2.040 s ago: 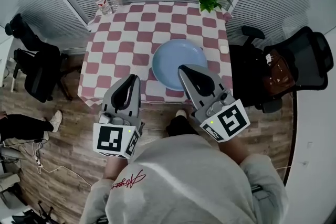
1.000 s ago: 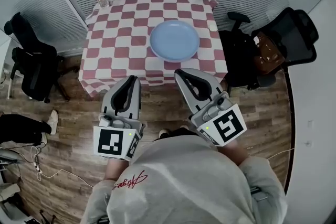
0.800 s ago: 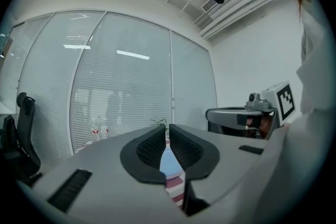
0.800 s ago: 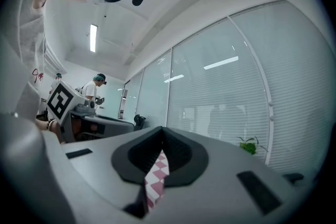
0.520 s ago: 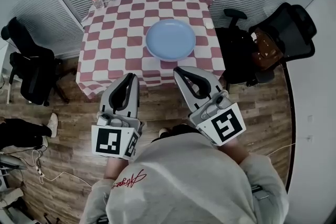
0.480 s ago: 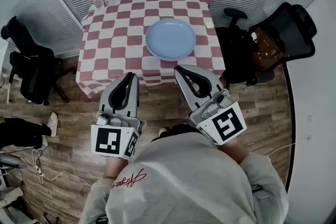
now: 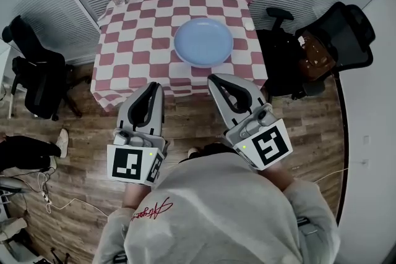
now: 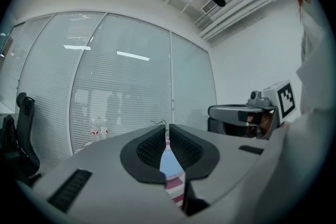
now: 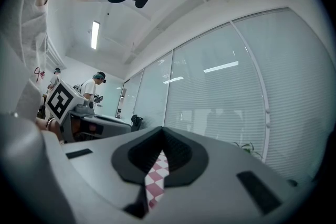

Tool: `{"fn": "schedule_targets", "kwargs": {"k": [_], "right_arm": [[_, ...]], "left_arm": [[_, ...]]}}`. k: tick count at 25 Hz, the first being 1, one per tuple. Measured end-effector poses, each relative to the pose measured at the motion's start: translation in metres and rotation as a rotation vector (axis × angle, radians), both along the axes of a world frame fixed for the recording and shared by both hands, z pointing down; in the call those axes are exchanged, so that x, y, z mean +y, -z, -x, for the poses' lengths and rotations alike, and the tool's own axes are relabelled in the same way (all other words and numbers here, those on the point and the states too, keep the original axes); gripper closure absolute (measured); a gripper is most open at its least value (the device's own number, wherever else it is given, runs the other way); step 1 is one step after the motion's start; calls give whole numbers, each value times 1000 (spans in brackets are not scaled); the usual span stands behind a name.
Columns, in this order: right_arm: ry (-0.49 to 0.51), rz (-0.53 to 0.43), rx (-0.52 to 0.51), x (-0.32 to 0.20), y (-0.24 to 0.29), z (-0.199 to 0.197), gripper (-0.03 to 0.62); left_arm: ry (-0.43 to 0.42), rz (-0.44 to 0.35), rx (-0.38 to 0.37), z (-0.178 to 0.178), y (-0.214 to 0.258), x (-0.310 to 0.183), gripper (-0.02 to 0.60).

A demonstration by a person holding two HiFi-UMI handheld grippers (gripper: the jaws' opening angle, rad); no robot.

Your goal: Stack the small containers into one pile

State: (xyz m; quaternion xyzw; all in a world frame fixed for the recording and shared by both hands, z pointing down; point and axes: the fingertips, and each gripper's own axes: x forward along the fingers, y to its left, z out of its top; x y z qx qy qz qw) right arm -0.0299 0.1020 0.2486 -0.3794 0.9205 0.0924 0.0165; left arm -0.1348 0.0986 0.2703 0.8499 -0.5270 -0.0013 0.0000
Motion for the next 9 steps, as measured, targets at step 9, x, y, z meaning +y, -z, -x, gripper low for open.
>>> {"fn": "schedule_targets", "kwargs": {"k": [9], "right_arm": [[-10, -11, 11, 4, 1, 0, 585]], "left_arm": [[-5, 0, 1, 0, -1, 2, 546]]}}
